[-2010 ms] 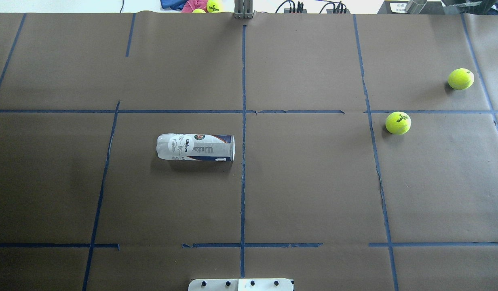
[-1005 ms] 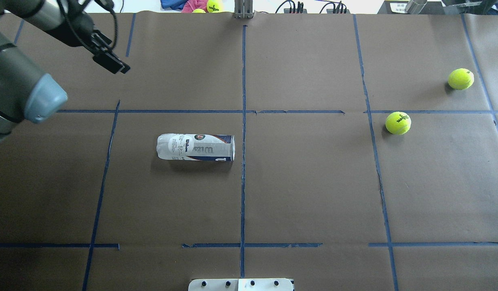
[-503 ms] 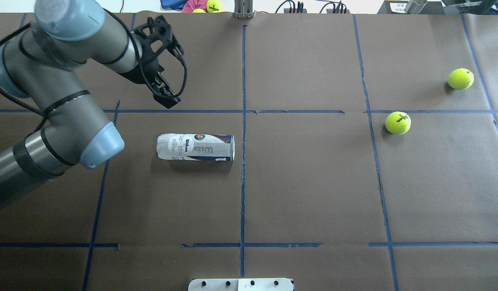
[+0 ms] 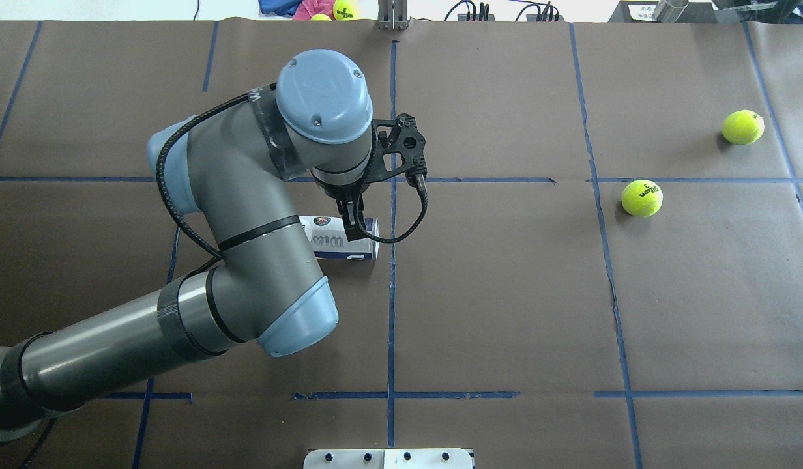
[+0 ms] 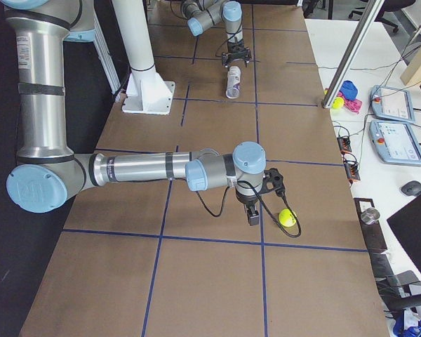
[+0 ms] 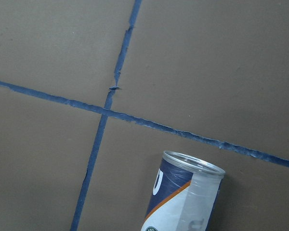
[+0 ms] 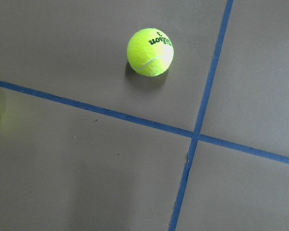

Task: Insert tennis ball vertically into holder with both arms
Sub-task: 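Move the left gripper over the white tennis ball can and grasp it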

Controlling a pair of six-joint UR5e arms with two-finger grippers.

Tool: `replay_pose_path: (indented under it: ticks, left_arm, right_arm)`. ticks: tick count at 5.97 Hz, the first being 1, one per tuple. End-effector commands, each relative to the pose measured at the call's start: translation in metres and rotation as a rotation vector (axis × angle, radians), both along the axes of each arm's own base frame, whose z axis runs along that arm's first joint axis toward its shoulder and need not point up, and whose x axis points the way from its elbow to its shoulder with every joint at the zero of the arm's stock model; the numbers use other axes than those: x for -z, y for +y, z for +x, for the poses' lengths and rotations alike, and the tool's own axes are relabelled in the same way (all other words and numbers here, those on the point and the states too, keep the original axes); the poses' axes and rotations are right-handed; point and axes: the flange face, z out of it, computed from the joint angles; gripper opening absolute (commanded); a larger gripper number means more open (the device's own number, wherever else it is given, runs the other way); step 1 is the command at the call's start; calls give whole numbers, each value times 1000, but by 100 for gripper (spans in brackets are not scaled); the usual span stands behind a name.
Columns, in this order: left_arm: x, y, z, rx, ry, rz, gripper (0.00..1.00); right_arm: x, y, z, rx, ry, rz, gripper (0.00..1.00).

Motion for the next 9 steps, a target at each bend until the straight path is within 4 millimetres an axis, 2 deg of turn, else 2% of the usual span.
replay_pose_path:
  ticks: [1,3,5,6,7,9]
  left_arm:
    - [-11,13,43,-51,-131,27,100]
    - [-29,26,72,-61,-188,37,100]
    - [-44,23,89,-64,-197,33,100]
    - [-61,14,104,-38,-199,32,100]
    - [-69,18,117,-34,-192,29,100]
    - [-76,18,122,-37,-199,27,100]
  right_arm:
    - [-2,1,0,0,1,-4,100]
    - [-2,0,0,-1,1,-4,100]
    - [-2,0,0,1,0,-3,100]
    - [-2,0,0,0,1,-3,100]
    - [-2,0,0,0,1,-4,100]
    - [-3,0,0,0,1,-6,100]
